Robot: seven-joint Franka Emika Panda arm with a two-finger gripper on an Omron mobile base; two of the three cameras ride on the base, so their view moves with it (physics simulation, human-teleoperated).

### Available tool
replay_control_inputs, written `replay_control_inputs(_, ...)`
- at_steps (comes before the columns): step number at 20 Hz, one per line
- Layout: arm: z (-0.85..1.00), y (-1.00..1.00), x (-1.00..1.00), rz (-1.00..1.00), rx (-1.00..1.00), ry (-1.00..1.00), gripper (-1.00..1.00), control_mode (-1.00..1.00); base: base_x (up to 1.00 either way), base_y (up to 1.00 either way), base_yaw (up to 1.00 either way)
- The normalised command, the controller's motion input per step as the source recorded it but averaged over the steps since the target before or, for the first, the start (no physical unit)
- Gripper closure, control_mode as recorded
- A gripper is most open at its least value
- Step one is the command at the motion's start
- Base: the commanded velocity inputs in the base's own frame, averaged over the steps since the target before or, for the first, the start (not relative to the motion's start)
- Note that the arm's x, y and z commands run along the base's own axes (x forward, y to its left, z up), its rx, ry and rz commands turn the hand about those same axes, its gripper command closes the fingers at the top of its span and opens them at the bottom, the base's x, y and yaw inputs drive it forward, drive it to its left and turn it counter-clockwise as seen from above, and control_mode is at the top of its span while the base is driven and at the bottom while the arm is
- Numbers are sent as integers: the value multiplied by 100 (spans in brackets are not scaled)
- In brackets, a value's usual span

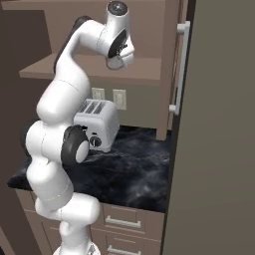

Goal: Move the glass cup from next to the sink to the open cabinet. Then, move the bowl with the eggplant to the fridge to clear the area for faucet cleaning.

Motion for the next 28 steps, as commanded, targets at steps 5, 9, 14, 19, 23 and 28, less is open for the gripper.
replay_control_inputs(5,0,0,0,-14,0,-25,-100,-100,0,0,0)
replay_control_inputs(9,-3,-24,-63,-8,6,-30,-100,-100,0,0,0)
replay_control_inputs(14,-85,-39,-100,0,3,-20,-100,-100,0,0,0)
replay_control_inputs(19,-100,-15,-100,0,-2,-2,-100,-100,0,0,0)
replay_control_inputs(23,-100,-5,-100,0,-18,1,-100,-100,0,0,0)
replay_control_inputs(28,-48,-6,-53,-2,-7,-4,-100,-100,0,0,0)
